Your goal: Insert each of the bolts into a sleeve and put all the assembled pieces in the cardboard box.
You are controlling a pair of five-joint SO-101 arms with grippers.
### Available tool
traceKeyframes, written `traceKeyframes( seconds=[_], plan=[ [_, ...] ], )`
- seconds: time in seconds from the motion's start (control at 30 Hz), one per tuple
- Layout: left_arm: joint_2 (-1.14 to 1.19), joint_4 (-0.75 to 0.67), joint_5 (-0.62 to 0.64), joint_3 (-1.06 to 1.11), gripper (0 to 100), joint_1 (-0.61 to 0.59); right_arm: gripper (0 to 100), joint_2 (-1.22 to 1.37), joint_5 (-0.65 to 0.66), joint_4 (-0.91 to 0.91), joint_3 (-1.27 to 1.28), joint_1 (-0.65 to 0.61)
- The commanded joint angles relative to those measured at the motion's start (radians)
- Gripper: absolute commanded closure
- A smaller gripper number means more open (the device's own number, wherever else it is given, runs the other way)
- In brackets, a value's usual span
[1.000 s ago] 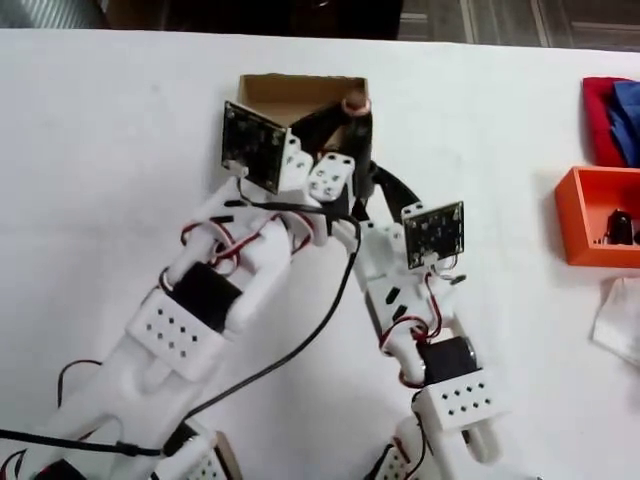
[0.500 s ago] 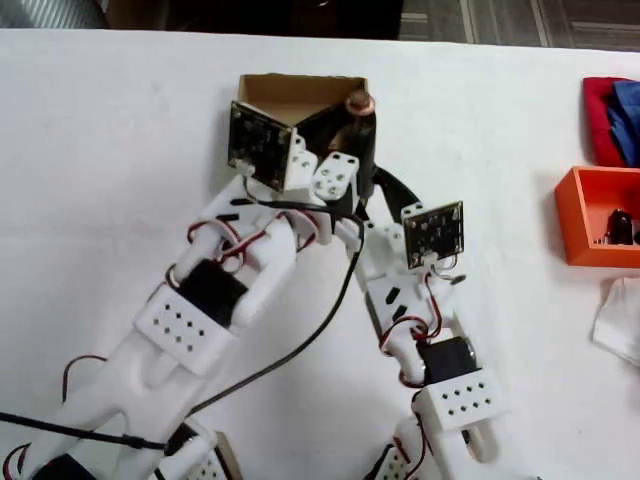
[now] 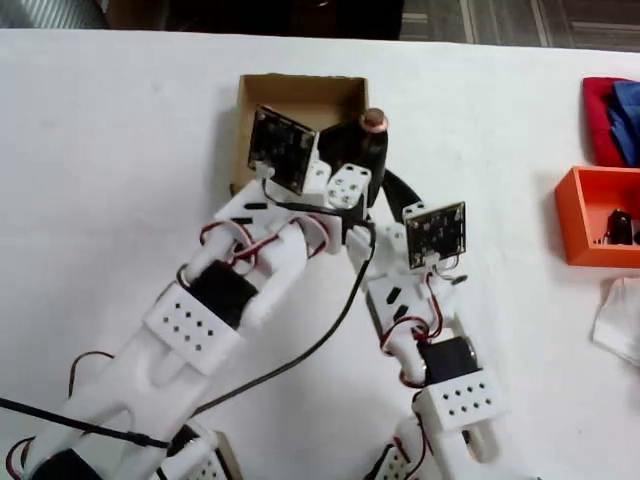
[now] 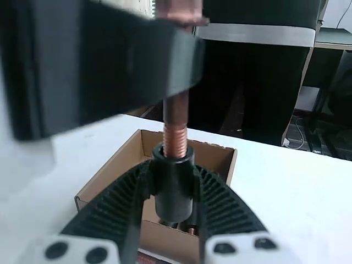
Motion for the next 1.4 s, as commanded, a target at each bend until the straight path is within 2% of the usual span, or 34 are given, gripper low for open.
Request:
traceKeyframes(
  seconds=[0.0,0.17,0.33,0.43,0.6,0.67,0.93,1.2,1.27,1.37],
  plan=[
    [-0.003,0.002,-0.003,-0.008,97,0.018,97.5,-0.025,0.009,-0.022,-0.015,-0.010],
    [-0.002,0.015,-0.005,-0.007,97,0.018,97.5,-0.025,0.009,-0.021,-0.015,-0.010],
    [-0.002,0.172,-0.006,-0.007,97,0.018,97.5,-0.025,0.009,-0.021,-0.015,-0.010],
    [-0.002,0.218,-0.006,-0.007,96,0.018,97.5,-0.025,0.009,-0.021,-0.015,-0.010],
    [-0.002,0.222,0.002,-0.008,79,0.000,97.5,-0.025,0.009,-0.022,-0.015,-0.010],
    [-0.003,0.222,0.002,-0.010,77,-0.021,97.5,-0.025,0.009,-0.021,-0.015,-0.010],
    [-0.026,0.222,0.000,-0.018,80,-0.086,97.5,-0.025,0.009,-0.019,-0.015,-0.008],
    [-0.203,0.236,-0.003,-0.018,80,-0.107,97.5,-0.025,0.009,0.005,-0.014,-0.004],
    [-0.264,0.241,-0.003,-0.016,80,-0.147,97.5,-0.025,0.009,0.045,-0.018,-0.004],
    [-0.315,0.242,0.002,-0.004,88,-0.315,97.6,-0.024,0.009,0.110,-0.049,-0.004]
  ],
)
